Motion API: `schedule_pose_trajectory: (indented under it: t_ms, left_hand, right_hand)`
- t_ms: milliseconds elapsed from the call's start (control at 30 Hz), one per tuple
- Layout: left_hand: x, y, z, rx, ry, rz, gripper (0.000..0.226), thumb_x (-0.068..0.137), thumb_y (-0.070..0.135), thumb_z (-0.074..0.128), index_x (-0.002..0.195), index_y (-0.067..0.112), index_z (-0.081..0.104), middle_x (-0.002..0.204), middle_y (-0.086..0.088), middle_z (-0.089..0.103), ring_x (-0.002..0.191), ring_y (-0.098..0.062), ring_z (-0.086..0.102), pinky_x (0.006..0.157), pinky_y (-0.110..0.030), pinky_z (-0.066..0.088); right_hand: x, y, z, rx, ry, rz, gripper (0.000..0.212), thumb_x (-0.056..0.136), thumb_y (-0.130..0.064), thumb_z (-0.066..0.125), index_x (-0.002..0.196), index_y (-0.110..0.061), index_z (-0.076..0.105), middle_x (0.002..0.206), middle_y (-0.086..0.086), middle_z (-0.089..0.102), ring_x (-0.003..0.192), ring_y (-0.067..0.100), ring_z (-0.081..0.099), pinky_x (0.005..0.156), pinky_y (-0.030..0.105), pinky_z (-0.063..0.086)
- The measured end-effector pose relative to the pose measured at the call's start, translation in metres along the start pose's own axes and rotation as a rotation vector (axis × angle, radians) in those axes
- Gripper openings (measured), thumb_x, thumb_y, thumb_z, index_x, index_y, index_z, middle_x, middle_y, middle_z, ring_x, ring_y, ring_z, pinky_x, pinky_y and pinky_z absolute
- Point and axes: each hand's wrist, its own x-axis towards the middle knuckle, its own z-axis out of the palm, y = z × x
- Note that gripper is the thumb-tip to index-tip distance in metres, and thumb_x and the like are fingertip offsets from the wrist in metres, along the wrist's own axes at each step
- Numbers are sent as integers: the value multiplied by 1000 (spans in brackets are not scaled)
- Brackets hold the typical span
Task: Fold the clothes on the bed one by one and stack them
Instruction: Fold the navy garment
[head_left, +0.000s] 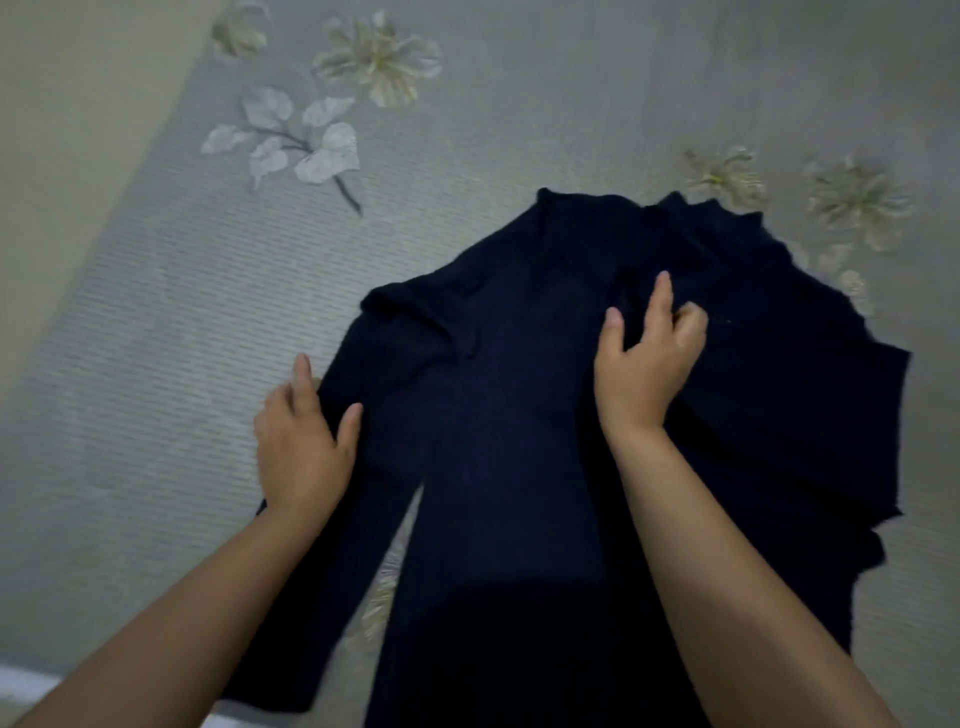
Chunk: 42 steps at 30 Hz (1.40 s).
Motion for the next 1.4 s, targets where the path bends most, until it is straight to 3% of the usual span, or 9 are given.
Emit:
schedule_pose_trajectory:
  t_ms: [233, 400, 567, 767, 867, 1000, 1133, 1333, 1400]
  left_hand:
    - [50, -1, -51, -225, 51, 75, 78, 88, 24, 58, 146, 18, 7, 99, -22, 64, 88, -39, 60, 79, -38, 42]
    - [106, -16, -87, -95, 42, 178, 86, 84, 24, 63, 146, 15, 4, 103, -16, 64, 92, -35, 58, 77, -38, 41]
    - [82, -44, -61, -243, -40, -20, 81, 88, 33, 54, 147, 12, 1, 134, -21, 46, 120, -38, 44, 100, -44, 35]
    - [84, -11, -52, -850, 129, -459, 58, 98, 37, 33, 147, 23, 7, 144, -6, 35, 130, -20, 35, 103, -23, 24]
    - [124, 2, -80, -766, 327, -345, 50, 98, 30, 36, 144, 13, 23, 79, 11, 47, 90, -16, 47, 81, -14, 28]
    - [167, 15, -135, -599, 515, 134, 51, 90, 33, 39, 130, 2, 41, 58, 14, 37, 68, -17, 44, 80, -32, 35]
    - [177, 1, -149, -368, 581, 369, 53, 86, 31, 34, 118, -7, 52, 62, -2, 52, 68, -27, 55, 77, -30, 27]
    - [152, -86, -84, -223, 117, 81, 72, 82, 43, 32, 137, -2, 33, 112, -23, 59, 109, -39, 43, 97, -39, 27]
    - [150, -98, -79, -222, 184, 70, 69, 84, 38, 39, 138, -2, 30, 126, -24, 49, 118, -41, 36, 104, -39, 21]
  right_hand:
    - [-20, -58, 31, -23, -322, -54, 67, 87, -38, 38, 144, -8, 22, 147, 26, 20, 135, 37, 20, 109, 46, 16]
    - [-41, -48, 50, -280, -991, -284, 82, 72, -70, 9, 144, -34, -1, 155, 3, -5, 142, 21, -2, 113, 42, 5]
    - [-32, -44, 49, -106, -778, -157, 80, 83, -62, 36, 144, -24, 0, 153, 1, 16, 142, 21, 11, 115, 42, 12]
    - [-31, -44, 66, -350, -887, -232, 126, 37, -89, -27, 145, -26, -7, 140, -17, -22, 141, 16, -14, 112, 42, -11]
    - [-32, -44, 65, -340, -881, -215, 122, 39, -88, -29, 143, -28, -8, 139, -18, -24, 140, 14, -16, 112, 41, -12]
    - [-26, -50, 57, -275, -878, -191, 97, 59, -76, -8, 142, -28, -5, 147, -15, -16, 139, 11, -14, 113, 40, -7]
    - [-21, -54, 49, -224, -858, -171, 89, 62, -72, -5, 141, -30, -3, 143, -17, -13, 130, 1, -15, 114, 39, -4]
    - [-31, -53, 58, -361, -954, -251, 106, 37, -84, -37, 129, -32, -21, 138, -17, -23, 137, 9, -18, 113, 41, -9]
    - [-32, -52, 63, -359, -913, -241, 107, 40, -84, -35, 133, -34, -13, 139, -18, -18, 141, 15, -12, 112, 41, -9]
